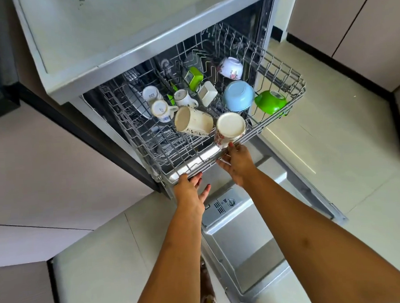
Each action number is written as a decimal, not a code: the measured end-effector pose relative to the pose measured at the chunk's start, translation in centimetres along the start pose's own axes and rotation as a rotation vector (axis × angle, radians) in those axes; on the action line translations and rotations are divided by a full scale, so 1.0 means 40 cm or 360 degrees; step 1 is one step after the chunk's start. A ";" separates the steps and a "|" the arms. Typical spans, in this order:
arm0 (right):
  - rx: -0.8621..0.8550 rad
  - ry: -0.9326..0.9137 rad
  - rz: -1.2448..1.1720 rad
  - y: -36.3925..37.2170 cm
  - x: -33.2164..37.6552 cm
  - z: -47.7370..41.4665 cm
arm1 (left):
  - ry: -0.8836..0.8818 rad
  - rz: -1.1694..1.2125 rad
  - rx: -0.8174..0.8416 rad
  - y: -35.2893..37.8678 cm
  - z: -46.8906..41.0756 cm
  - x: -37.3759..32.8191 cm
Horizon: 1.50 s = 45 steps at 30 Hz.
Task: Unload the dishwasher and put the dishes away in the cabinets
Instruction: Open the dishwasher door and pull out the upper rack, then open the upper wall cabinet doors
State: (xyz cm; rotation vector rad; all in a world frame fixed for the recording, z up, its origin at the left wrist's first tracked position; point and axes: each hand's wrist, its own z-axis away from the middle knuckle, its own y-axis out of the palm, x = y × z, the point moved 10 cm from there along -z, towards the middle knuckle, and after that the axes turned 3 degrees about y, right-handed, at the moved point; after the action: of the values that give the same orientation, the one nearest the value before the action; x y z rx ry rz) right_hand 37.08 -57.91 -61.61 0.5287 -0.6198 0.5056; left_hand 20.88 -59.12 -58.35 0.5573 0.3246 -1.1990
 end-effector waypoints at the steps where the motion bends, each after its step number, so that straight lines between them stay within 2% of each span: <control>1: 0.0008 0.0008 0.0008 0.000 -0.002 0.001 | 0.0023 -0.0038 0.0007 -0.003 -0.005 0.002; 4: 0.0041 0.0025 0.0027 0.001 -0.001 0.008 | 0.0135 -0.0268 0.0022 -0.022 -0.029 -0.002; 8: 0.0014 0.0029 0.0066 -0.010 -0.003 0.023 | 0.0036 -0.0375 0.0032 -0.043 -0.035 0.004; 13: -0.0075 0.0035 0.0385 0.007 -0.038 0.089 | 0.0252 -0.0586 -0.0270 -0.138 -0.018 -0.021; 16: 0.0045 -0.0003 0.0531 0.080 -0.042 0.194 | 0.0352 -0.0576 -0.0393 -0.189 0.057 -0.061; 19: 0.0275 -0.0029 0.0557 0.188 -0.036 0.344 | 0.0539 -0.0497 -0.0432 -0.218 0.173 -0.132; 22: 0.0490 -0.0098 0.0665 0.296 -0.017 0.503 | 0.0790 -0.0463 -0.0512 -0.262 0.322 -0.231; 27: 0.0728 -0.0227 0.0874 0.464 0.033 0.747 | 0.1076 -0.0746 -0.0732 -0.370 0.565 -0.415; 33: 0.0923 -0.0587 0.1031 0.689 0.164 0.984 | 0.1429 -0.0962 -0.0939 -0.493 0.774 -0.685; 37: 0.1028 -0.0831 0.1114 0.916 0.210 1.138 | 0.1790 -0.1042 -0.1072 -0.572 0.938 -0.930; 45: 0.1270 -0.1193 0.1132 1.452 0.211 1.445 | 0.2158 -0.1169 -0.1250 -0.814 1.151 -1.419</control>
State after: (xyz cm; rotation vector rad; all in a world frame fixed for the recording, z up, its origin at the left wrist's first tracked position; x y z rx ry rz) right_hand -14.29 -46.33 1.71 1.2938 -1.3503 1.2717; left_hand -31.44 -48.95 1.33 0.4740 2.1918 -1.0621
